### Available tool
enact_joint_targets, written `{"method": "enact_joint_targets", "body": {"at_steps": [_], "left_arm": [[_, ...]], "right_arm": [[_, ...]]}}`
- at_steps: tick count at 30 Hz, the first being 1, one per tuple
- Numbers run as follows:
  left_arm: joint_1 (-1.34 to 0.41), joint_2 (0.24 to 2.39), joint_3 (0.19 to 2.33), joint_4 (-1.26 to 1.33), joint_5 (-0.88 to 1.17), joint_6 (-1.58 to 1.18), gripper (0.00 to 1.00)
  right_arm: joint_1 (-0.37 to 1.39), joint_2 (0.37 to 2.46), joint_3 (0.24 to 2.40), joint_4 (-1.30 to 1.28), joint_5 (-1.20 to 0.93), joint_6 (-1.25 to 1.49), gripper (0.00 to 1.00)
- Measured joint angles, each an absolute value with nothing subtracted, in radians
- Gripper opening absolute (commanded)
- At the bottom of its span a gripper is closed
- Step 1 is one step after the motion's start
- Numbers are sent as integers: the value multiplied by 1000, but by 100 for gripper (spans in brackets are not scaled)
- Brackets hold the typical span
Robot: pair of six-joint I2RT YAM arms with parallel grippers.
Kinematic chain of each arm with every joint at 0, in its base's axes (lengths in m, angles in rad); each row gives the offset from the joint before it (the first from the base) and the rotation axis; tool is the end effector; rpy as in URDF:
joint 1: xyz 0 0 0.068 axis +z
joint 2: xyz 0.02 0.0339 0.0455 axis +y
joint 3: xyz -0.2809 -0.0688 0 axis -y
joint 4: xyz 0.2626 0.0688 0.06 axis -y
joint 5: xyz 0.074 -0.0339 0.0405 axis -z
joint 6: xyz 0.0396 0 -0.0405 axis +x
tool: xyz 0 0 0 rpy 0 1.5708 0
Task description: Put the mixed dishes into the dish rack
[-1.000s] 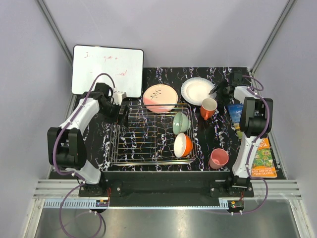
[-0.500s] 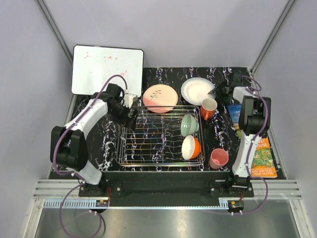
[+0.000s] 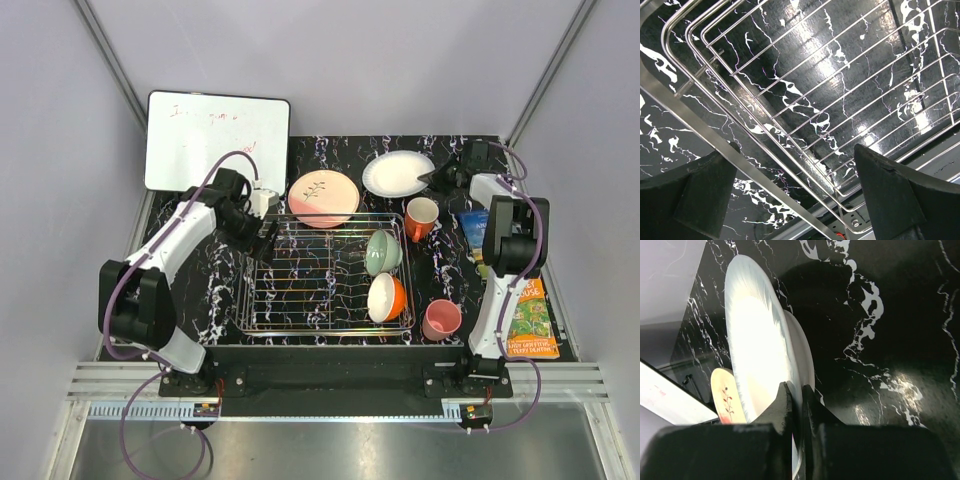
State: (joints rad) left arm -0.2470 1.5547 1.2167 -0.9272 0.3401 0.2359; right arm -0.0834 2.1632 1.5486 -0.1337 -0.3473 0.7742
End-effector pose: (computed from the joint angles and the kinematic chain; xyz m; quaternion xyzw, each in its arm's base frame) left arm 0.3038 -0.0902 0.2577 0.2579 0.9397 -0.1681 0.1491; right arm 0.5069 -0.0288 0.1684 0.3126 0.8498 0.2823 0.3169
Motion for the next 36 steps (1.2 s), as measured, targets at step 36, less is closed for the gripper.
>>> {"method": "enact_joint_targets", "body": {"at_steps": [36], "left_arm": [[-256, 1534, 1125, -916, 332, 300, 99]], "right_arm": [[102, 1541, 1273, -78, -135, 175, 0]]}}
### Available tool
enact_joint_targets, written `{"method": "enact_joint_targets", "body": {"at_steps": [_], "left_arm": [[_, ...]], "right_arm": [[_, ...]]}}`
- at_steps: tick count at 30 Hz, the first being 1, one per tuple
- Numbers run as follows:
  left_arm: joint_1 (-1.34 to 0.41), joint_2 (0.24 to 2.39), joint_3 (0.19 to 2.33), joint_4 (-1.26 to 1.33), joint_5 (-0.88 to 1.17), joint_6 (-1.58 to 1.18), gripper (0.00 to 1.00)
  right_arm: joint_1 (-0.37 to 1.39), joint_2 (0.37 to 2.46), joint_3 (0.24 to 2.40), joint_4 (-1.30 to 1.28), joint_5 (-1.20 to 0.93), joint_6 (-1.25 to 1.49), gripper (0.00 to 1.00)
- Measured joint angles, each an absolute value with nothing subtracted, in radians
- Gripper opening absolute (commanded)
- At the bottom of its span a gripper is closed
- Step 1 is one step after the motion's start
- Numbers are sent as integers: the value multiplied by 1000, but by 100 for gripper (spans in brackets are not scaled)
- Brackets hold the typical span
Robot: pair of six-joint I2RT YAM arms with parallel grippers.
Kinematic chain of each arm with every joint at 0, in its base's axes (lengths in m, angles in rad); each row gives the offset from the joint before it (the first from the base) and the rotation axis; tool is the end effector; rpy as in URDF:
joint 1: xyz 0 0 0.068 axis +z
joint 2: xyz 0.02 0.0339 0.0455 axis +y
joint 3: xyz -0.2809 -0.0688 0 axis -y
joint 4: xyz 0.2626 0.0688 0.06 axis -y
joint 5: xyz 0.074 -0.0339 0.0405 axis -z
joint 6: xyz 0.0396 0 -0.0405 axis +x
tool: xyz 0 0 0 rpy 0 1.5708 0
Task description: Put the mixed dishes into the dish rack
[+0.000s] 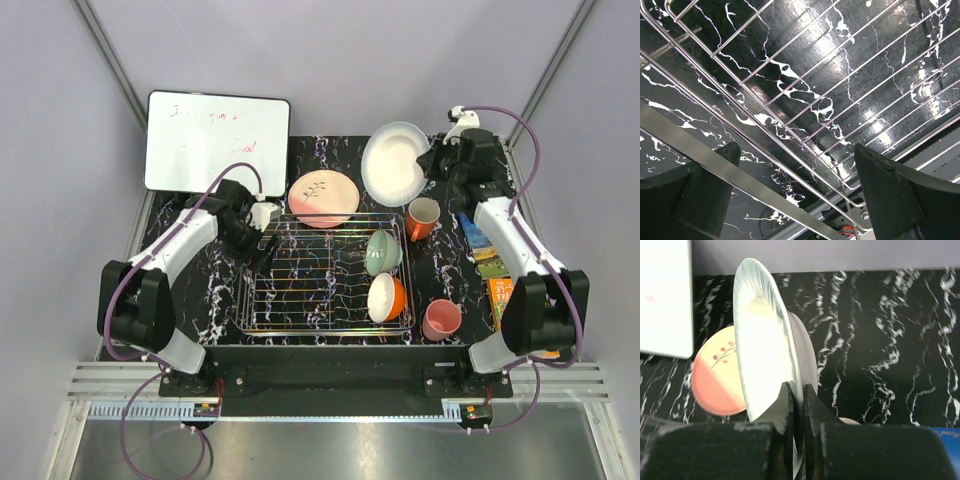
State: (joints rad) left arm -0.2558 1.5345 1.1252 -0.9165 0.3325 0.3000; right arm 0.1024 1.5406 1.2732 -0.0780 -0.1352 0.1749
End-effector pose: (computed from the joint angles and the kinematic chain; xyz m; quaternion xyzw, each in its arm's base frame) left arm 0.2885 -0.0888 0.2366 0.2880 0.9357 -0.1615 0.1241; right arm 0.3846 0.0449 0.3444 -0.0092 0.8171 0.1340 0.5606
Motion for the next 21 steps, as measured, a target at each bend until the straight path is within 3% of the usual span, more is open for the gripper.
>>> {"method": "enact_joint_targets", "body": {"at_steps": [11, 21], "left_arm": [[-256, 1561, 1098, -884, 327, 300, 99], [-256, 1567, 1092, -870, 322, 300, 99]], "right_arm": [[159, 1258, 1048, 149, -372, -175, 0], [247, 1246, 1063, 2, -536, -525, 0]]}}
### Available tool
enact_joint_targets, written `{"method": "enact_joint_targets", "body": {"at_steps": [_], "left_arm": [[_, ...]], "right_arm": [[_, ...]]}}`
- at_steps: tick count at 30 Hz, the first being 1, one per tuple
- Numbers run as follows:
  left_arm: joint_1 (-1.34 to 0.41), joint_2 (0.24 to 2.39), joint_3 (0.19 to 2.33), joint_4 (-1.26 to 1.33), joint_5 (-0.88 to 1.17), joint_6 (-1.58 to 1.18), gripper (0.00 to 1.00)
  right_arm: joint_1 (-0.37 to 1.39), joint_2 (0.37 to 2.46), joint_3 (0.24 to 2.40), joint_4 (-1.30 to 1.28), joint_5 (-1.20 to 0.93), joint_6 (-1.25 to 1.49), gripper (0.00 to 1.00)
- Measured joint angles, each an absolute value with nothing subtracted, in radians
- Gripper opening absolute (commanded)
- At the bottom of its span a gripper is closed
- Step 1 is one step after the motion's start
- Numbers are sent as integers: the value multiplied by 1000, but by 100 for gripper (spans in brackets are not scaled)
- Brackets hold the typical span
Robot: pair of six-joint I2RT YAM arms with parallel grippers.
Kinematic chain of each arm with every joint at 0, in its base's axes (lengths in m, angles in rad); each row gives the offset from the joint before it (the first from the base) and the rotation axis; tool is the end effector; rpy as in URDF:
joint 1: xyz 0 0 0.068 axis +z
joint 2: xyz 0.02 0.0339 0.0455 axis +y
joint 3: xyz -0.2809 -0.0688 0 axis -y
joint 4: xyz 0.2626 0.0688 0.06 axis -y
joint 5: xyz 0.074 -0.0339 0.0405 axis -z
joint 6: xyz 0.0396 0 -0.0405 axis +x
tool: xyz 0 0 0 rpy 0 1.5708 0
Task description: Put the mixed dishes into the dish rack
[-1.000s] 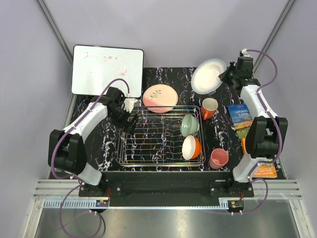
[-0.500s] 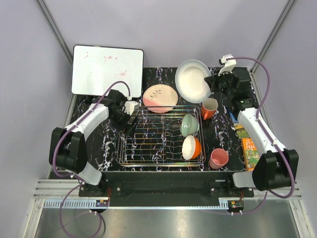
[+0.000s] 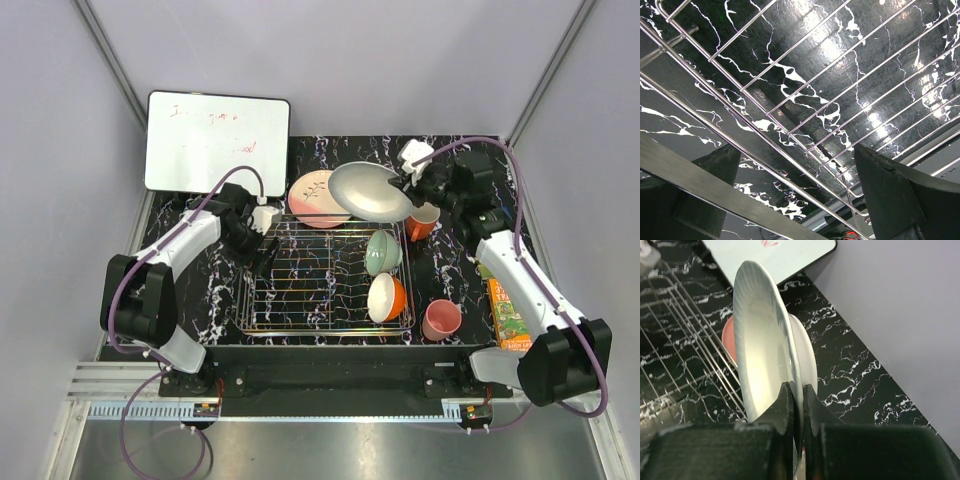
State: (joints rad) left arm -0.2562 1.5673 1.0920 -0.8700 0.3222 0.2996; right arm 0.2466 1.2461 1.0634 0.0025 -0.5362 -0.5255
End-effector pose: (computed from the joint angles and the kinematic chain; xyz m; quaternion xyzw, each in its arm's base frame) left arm 0.2918 -0.0894 0.2188 0.2864 0.9382 -0.1569 0.1145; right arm 0.2916 0.0943 0.3716 -0.4360 0.6220 0.1156 0.6400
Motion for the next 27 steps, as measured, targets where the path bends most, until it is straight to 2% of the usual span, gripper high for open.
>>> {"method": "enact_joint_targets", "body": {"at_steps": [12, 27], "left_arm": [[-256, 1588, 1092, -862, 309, 299, 99], [-257, 1588, 1092, -847, 307, 299, 99]], "right_arm": [[366, 1279, 1111, -248, -503, -897, 0], [428, 1368, 1192, -320, -492, -992, 0]]}}
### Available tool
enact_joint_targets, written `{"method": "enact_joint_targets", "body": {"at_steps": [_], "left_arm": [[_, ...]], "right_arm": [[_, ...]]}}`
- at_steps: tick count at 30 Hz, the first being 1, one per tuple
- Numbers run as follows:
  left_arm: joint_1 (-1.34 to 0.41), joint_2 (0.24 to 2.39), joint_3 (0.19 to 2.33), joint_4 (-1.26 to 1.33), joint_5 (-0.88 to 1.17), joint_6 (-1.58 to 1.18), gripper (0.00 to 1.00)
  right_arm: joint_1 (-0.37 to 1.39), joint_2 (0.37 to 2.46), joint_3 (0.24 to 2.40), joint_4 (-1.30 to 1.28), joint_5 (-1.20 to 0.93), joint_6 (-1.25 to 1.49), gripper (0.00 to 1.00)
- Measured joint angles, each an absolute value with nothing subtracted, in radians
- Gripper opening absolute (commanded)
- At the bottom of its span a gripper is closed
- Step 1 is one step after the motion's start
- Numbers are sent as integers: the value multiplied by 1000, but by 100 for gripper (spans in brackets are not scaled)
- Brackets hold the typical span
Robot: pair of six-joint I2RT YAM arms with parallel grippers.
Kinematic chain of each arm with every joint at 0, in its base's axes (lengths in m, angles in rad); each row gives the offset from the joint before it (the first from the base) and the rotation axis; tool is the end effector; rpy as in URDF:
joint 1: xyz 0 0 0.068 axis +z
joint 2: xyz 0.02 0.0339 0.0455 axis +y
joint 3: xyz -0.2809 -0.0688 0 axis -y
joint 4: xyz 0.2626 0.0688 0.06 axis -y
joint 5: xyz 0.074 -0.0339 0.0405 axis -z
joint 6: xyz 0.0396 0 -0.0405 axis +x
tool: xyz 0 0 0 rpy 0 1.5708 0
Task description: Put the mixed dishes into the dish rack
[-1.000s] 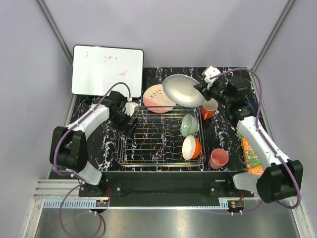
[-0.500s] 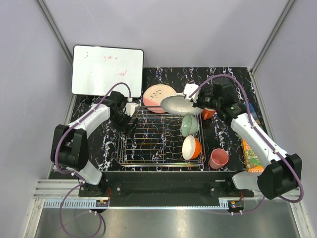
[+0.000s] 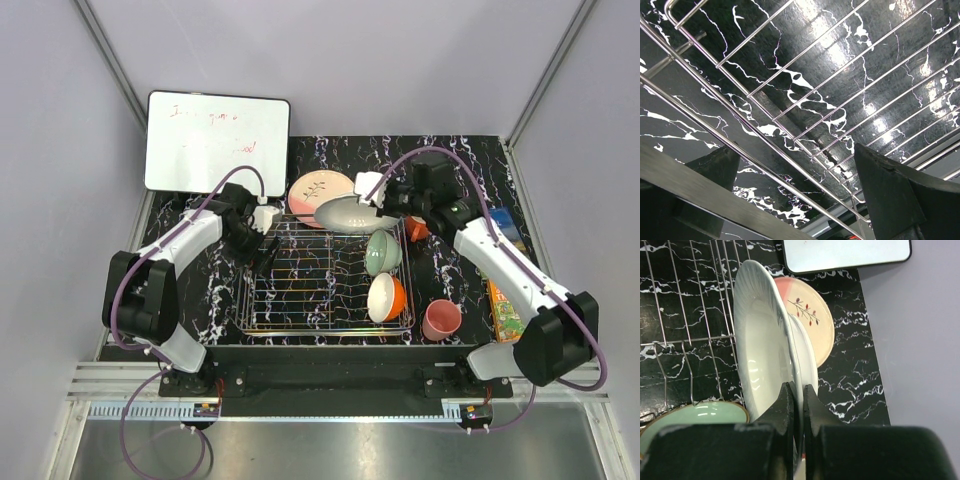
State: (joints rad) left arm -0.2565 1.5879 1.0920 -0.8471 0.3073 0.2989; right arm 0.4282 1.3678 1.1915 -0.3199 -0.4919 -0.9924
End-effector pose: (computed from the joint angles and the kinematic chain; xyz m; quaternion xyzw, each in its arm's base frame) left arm 0.2964 -0.0901 0.2133 0.2859 0.9394 -0.1496 0.1155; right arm 0.2908 0.1533 0.3498 -0.6378 0.5505 0.0627 0.5350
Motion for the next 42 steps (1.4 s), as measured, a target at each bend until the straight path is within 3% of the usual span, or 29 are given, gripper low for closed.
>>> {"method": "enact_joint_targets", "body": {"at_steps": [20, 39, 42], "left_arm": [[-257, 1588, 1086, -836, 300, 299, 99], [-257, 1588, 1086, -836, 291, 299, 99], [-257, 1588, 1086, -836, 290, 299, 99]], "right_arm": [[533, 1422, 1205, -326, -400, -1072, 0], [550, 1361, 1029, -147, -357, -1058, 0], [551, 1355, 1001, -106, -357, -1050, 6]]}}
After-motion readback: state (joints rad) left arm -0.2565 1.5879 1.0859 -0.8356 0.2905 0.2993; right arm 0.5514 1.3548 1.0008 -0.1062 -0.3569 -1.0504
